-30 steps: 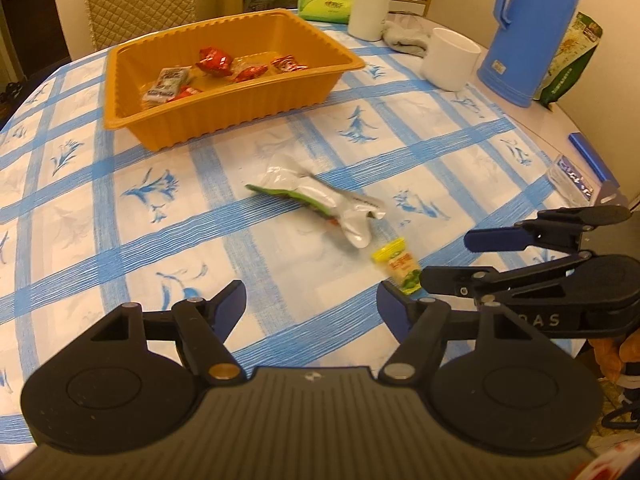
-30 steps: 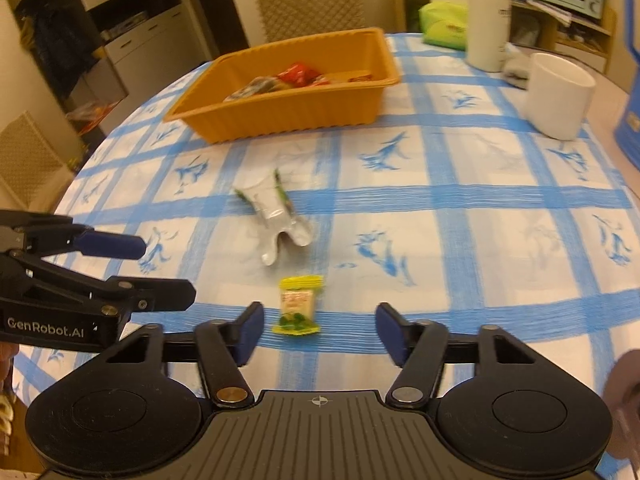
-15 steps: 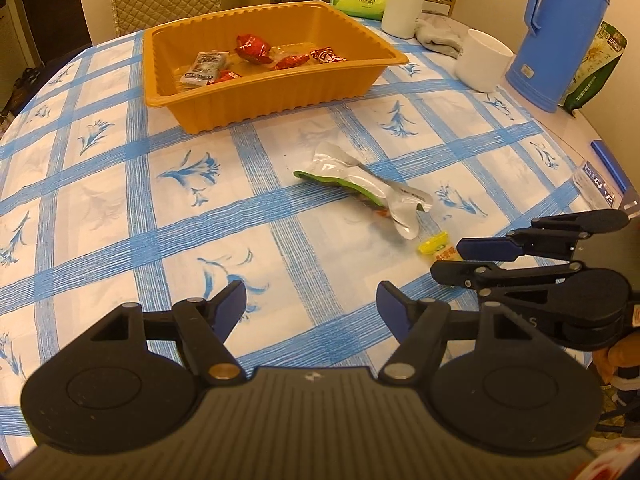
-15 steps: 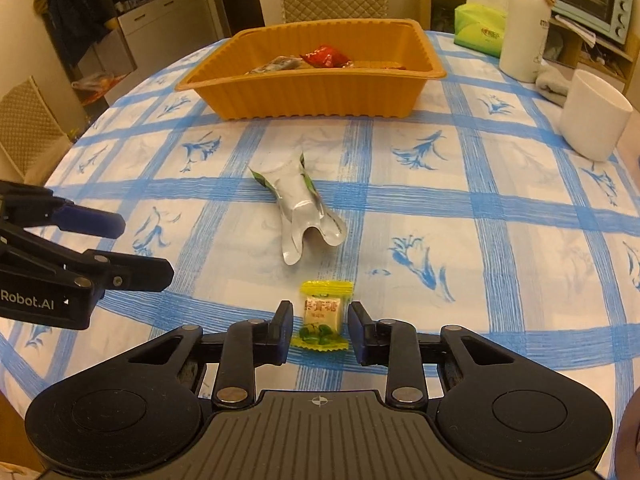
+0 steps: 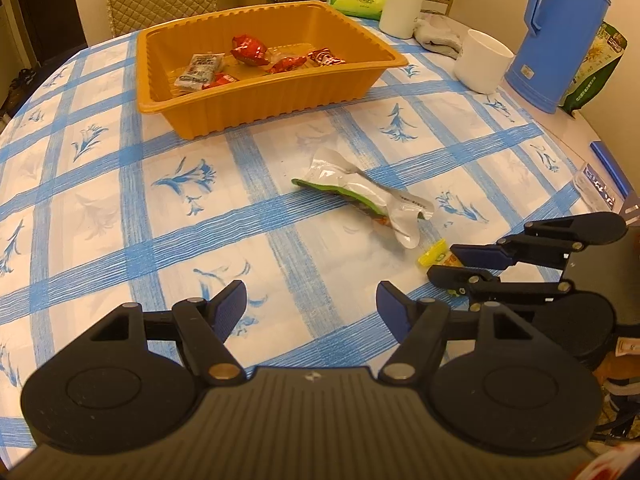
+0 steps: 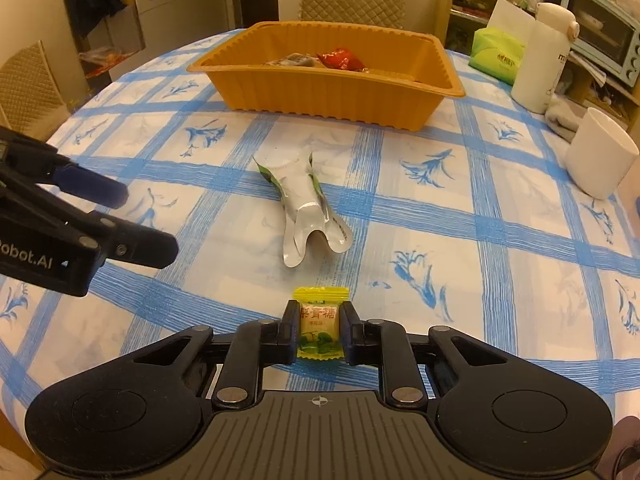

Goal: Organize snacks
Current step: 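Grasp the yellow-wrapped candy with the right tool while the left tool grasps the clear snack bag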

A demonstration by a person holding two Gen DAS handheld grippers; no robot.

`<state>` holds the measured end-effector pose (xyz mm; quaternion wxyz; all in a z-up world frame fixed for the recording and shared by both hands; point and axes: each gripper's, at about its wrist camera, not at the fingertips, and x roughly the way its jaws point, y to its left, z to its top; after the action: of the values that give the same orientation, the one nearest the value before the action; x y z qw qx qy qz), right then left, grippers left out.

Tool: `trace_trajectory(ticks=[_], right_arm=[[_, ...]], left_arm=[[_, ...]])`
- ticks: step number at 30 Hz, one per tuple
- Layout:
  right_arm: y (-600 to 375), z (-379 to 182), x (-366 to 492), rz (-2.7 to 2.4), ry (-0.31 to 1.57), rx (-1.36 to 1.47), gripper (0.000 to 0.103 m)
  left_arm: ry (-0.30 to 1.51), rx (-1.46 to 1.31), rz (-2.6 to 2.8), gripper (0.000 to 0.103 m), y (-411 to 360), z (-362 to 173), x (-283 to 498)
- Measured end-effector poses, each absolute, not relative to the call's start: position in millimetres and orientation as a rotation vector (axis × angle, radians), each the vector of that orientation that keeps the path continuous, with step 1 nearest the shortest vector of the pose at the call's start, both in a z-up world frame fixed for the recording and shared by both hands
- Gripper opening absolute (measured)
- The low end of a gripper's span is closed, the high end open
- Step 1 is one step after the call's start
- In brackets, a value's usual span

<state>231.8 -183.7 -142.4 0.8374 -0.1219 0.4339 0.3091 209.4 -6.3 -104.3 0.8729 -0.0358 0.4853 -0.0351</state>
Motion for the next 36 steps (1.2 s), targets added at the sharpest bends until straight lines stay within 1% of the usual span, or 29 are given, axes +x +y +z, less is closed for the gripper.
trace_trajectory(ticks=[12,22,31,34,36], right_arm=[[-235.9,-122.0,266.3,0.526,0.935,-0.080,0.020],[-262.0,-114.4,284.5,0.458,0.919,-0.028,0.020],[-268.5,-120.0,292.3,0.450,0.933,-0.011,0.020],[-270.2,-121.3,295.0,0.446,0.936,-0.007,0.020],[-270.1,-121.6,295.7,0.446,0.937,-0.005,0.020]], left_arm=[[1.016,-0.109,-0.135,0.068,-31.3,-107.2,241.3],[1.041,-0.218,-0.109,0.068,-41.6,-114.8,285.4],[1.030,-0.113,-0.097,0.067,-61.9,-123.7,312.7],[1.025,-0.052,-0.117,0.058,-69.3,-127.2,316.3],[1.025,-0.013,-0.131,0.049,-72.6,-129.8,317.6]])
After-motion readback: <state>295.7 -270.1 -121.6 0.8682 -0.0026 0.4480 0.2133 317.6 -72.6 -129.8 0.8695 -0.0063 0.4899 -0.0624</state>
